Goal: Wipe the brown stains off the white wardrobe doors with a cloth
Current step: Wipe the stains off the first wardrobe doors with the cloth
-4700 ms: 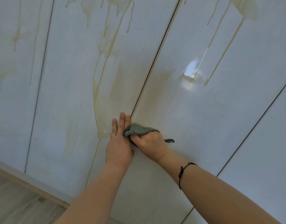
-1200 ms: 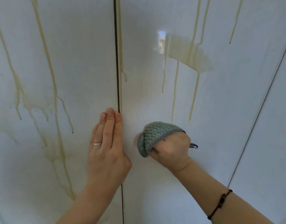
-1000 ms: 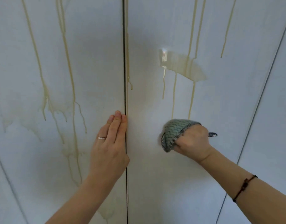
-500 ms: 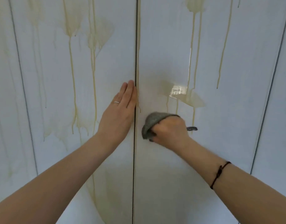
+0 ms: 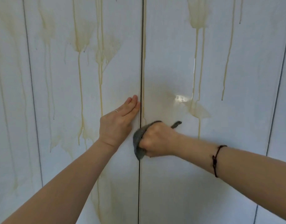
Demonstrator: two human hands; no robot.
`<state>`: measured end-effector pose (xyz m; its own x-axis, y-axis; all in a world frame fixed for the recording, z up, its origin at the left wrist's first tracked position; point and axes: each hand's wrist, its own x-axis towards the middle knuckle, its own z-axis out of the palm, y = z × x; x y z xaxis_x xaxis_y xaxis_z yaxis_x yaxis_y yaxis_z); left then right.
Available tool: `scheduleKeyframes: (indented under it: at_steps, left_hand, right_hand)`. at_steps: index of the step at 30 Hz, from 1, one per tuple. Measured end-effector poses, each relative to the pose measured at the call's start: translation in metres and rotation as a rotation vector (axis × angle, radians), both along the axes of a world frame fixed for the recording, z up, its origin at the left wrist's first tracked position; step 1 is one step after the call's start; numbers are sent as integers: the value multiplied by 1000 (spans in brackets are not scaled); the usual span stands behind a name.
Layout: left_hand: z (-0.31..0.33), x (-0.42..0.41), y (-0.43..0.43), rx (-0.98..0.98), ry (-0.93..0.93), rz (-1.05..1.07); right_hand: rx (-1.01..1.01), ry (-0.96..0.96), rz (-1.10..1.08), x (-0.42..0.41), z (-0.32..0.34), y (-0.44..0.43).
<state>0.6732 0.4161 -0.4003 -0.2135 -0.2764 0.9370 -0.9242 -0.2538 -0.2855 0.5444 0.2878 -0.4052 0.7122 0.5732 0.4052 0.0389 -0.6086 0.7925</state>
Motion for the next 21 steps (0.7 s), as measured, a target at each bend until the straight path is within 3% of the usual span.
scheduleKeyframes:
  at_steps: [2,5,9,12,15,18,21]
  left_hand:
    - [0,1,0,-8,44,-53]
    - [0,2,-1,-39,34,-59]
    - [0,-1,-2,-71,-14,0]
    - [-1,-5,-2,-88,6,-11]
    - [-5,-7,-6,-125,32,-45]
    - [-9,-7,-13,-164,58,-71]
    - [-13,-6,-17,-178,57,-64]
  right_hand:
    - [65,-189,-30,8,48,5]
    - [210,-270,-49,10,45,11]
    - [224,-48,-65,-9,-23,10]
    - [138,95,-147,-22,-24,3]
    - [148,-201,-199,-22,31,-3]
    - [414,-661,-204,-25,76,-8]
    - [556,-732,-203,-22,56,-5]
